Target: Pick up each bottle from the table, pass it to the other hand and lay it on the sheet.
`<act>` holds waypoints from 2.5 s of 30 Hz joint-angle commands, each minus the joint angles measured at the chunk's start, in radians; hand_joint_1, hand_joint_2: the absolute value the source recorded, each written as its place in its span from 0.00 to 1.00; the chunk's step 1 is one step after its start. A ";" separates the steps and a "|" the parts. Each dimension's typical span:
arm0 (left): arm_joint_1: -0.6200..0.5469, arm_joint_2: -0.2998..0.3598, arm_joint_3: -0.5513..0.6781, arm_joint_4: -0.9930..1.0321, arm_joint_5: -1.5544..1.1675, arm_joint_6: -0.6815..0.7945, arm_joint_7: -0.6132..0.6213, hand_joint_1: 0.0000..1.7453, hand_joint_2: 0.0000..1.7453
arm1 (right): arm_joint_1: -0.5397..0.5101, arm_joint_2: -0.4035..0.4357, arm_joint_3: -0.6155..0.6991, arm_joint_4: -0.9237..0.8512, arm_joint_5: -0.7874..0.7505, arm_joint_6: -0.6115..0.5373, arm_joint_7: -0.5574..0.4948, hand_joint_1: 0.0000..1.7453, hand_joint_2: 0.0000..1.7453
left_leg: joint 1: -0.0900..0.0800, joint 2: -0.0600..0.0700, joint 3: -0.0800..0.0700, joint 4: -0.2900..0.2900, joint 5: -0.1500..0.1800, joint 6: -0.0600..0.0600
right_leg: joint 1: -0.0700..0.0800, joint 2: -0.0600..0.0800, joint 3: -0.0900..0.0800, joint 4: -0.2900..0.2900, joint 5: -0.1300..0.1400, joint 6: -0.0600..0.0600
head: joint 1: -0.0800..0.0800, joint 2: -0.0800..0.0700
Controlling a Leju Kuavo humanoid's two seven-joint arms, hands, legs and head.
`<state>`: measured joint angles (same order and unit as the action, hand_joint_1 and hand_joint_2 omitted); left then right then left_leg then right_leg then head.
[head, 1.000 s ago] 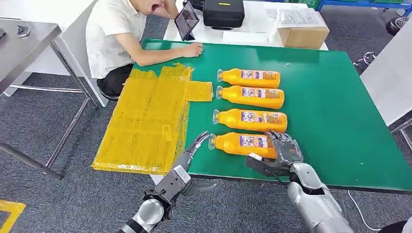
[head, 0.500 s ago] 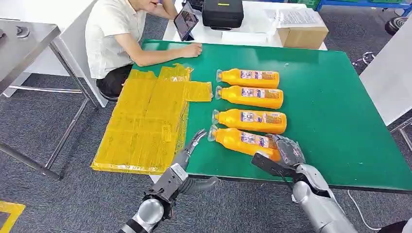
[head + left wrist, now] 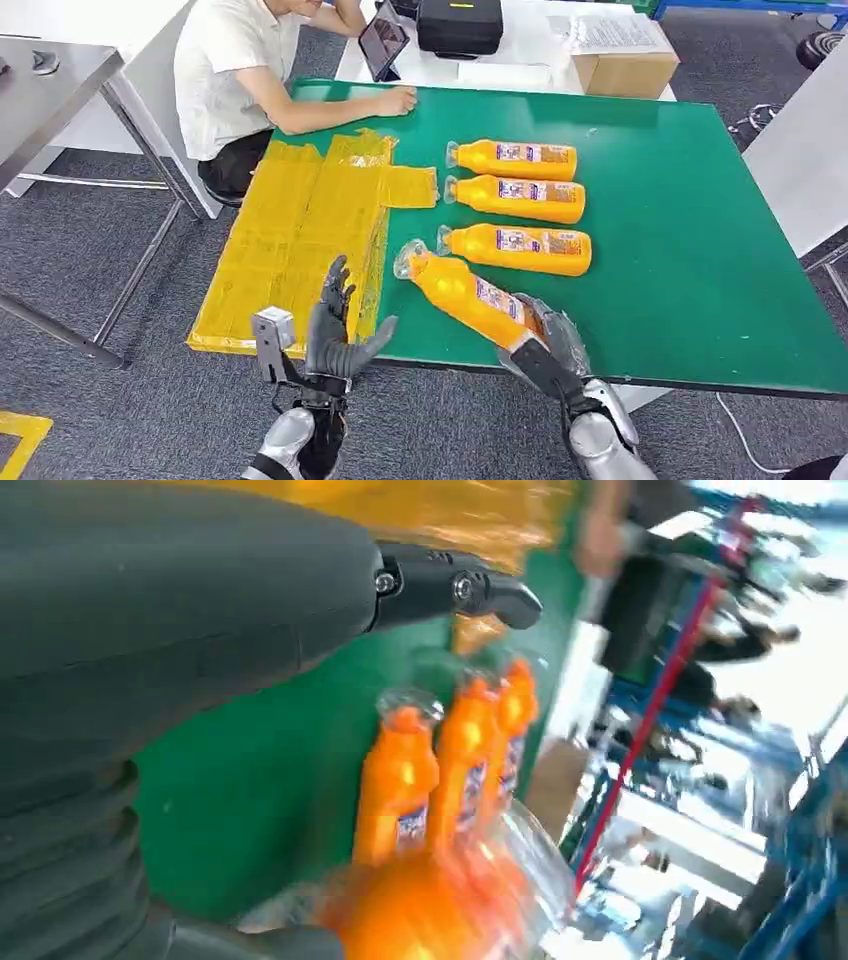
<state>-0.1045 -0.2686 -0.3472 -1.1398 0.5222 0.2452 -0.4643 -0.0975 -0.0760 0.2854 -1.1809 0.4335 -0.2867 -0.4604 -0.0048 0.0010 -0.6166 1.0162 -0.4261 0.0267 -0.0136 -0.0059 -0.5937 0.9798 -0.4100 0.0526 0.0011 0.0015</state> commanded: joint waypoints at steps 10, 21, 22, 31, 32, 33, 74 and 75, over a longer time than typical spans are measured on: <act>0.027 0.078 -0.093 -0.030 0.075 -0.372 0.080 0.00 1.00 | -0.043 0.154 0.139 -0.009 -0.080 -0.036 -0.067 0.82 1.00 | 0.000 0.003 0.000 -0.001 -0.001 -0.002 | 0.000 0.003 -0.001 -0.001 0.000 -0.002 | 0.000 0.000; 0.009 0.080 -0.089 -0.019 0.049 -0.491 0.072 0.00 1.00 | -0.113 0.175 0.224 0.116 -0.049 0.036 -0.060 0.85 1.00 | 0.000 0.003 0.000 -0.001 -0.001 -0.001 | 0.000 0.003 -0.001 -0.001 0.000 -0.001 | 0.000 0.000; 0.005 0.080 -0.091 -0.019 0.039 -0.504 0.073 0.00 1.00 | -0.125 0.181 0.239 0.136 -0.036 0.036 -0.063 0.85 1.00 | 0.001 0.005 0.003 -0.002 -0.002 -0.002 | 0.000 0.005 0.001 -0.001 -0.001 -0.002 | 0.000 0.000; -0.054 0.029 -0.007 0.040 0.069 -0.409 0.072 0.00 1.00 | -0.109 0.201 0.370 0.122 0.037 -0.002 -0.072 0.93 1.00 | 0.002 0.002 0.002 -0.001 -0.002 -0.003 | 0.001 0.003 0.001 0.000 -0.001 -0.003 | 0.000 0.000; -0.060 0.025 0.006 0.039 0.083 -0.401 0.073 0.00 1.00 | -0.105 0.201 0.382 0.126 0.037 0.000 -0.074 0.93 1.00 | 0.001 0.001 0.000 -0.001 -0.001 -0.002 | 0.001 0.001 -0.001 0.000 -0.001 -0.002 | 0.000 0.000; -0.066 0.022 0.019 0.034 0.101 -0.398 0.074 0.00 1.00 | -0.103 0.202 0.396 0.140 0.040 0.003 -0.069 0.92 1.00 | 0.001 0.000 0.002 -0.001 -0.002 -0.003 | 0.001 0.000 0.001 0.000 -0.002 -0.003 | 0.000 0.000; -0.019 -0.011 0.143 -0.110 0.310 -0.565 0.093 1.00 1.00 | -0.043 0.230 0.402 0.168 0.011 -0.011 -0.094 0.00 1.00 | 0.001 -0.001 -0.003 0.000 0.000 -0.002 | 0.001 -0.001 -0.004 -0.001 -0.001 -0.002 | 0.000 0.000; -0.020 -0.009 0.146 -0.109 0.312 -0.564 0.094 1.00 1.00 | -0.044 0.227 0.400 0.167 0.011 -0.012 -0.094 0.00 1.00 | 0.001 -0.001 -0.001 0.000 -0.001 -0.002 | 0.001 -0.001 -0.002 0.000 -0.002 -0.002 | 0.000 0.000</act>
<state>-0.0825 -0.2503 -0.2353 -1.2295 0.8213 -0.3242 -0.3697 -0.1662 0.1583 0.6607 -1.0590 0.4345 -0.2964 -0.5543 -0.0048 0.0019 -0.6206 1.0161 -0.4261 0.0261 -0.0138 -0.0057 -0.5992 0.9798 -0.4104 0.0521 0.0011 0.0015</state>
